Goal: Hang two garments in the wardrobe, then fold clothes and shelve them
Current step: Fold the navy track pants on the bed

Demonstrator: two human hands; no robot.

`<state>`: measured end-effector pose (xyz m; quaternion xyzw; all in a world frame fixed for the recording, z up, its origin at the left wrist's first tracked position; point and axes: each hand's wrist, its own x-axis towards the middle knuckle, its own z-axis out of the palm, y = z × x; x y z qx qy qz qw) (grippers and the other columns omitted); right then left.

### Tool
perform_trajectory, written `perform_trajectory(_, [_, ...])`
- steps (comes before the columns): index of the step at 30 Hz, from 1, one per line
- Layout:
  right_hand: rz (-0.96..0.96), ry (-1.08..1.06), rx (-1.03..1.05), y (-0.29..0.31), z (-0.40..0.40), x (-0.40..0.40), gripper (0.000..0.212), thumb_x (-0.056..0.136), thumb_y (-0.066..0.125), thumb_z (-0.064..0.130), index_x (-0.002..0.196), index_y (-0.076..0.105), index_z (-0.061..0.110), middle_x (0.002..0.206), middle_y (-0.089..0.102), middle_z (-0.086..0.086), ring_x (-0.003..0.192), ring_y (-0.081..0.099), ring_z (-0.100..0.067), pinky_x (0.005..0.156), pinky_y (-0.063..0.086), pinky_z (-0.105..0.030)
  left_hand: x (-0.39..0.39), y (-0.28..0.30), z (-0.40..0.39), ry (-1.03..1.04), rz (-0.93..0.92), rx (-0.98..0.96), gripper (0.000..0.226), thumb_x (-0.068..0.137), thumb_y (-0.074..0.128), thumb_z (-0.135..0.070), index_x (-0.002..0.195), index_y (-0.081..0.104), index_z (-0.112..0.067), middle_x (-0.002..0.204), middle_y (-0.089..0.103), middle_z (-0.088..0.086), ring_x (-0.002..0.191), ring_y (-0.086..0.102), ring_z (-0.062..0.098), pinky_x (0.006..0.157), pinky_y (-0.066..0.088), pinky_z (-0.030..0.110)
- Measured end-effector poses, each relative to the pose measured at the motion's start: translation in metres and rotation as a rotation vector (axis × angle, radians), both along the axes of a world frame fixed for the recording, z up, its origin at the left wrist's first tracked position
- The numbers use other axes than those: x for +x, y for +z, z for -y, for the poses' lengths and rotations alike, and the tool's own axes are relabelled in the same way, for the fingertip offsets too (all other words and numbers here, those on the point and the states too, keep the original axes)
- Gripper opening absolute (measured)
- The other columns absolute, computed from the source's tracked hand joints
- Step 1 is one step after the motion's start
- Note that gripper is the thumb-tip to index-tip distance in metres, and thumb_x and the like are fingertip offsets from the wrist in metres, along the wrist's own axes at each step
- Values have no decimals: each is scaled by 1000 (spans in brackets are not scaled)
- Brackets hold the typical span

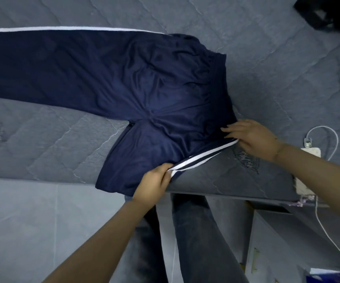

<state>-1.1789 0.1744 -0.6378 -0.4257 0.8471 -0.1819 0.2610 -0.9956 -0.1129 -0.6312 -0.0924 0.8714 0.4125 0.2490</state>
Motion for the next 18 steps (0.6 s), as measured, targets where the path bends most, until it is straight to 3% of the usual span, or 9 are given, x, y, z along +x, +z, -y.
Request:
perform_trajectory(3, [184,-226,-72,20,11,-12,35,83,63,-15,113,69,1,110,70,-16,99,66,-32,90,49,-36,-21,33,27,67,-30,-39,20,102,46,-26,112,60,-16,94,70,2,85,65,20,74,47,32])
perform_trajectory(5, [348,-416,-115,34,25,-27,26,87,65,-5,109,71,9,100,71,-7,91,65,-16,83,49,-22,-44,50,46,75,-13,-53,20,102,45,-27,111,59,-16,92,70,2,86,64,22,76,49,38])
perform_trajectory(7, [493,-522,-162,44,41,-48,19,85,70,3,100,71,15,89,71,2,80,62,-1,76,48,-12,-71,62,64,117,-15,8,14,102,46,-23,105,59,-17,84,66,-5,83,62,11,77,47,32])
perform_trajectory(10, [643,-700,-284,52,64,-86,16,80,75,4,95,72,8,75,72,13,71,63,5,71,50,-9,-123,76,90,195,-61,114,13,100,50,-12,91,59,-17,72,56,-12,69,49,-4,68,39,18])
perform_trajectory(14, [679,-932,-378,42,95,-127,15,79,77,7,87,68,15,70,70,16,68,63,8,69,46,-5,-202,81,121,270,-63,181,10,97,55,-6,92,64,-7,79,56,1,73,46,6,69,37,21])
perform_trajectory(18, [546,-1187,-384,15,122,-152,17,79,79,15,89,65,15,75,61,8,57,56,9,58,42,-4,-278,61,140,416,-47,219,13,89,67,-9,79,64,-18,74,56,4,69,48,9,71,41,22])
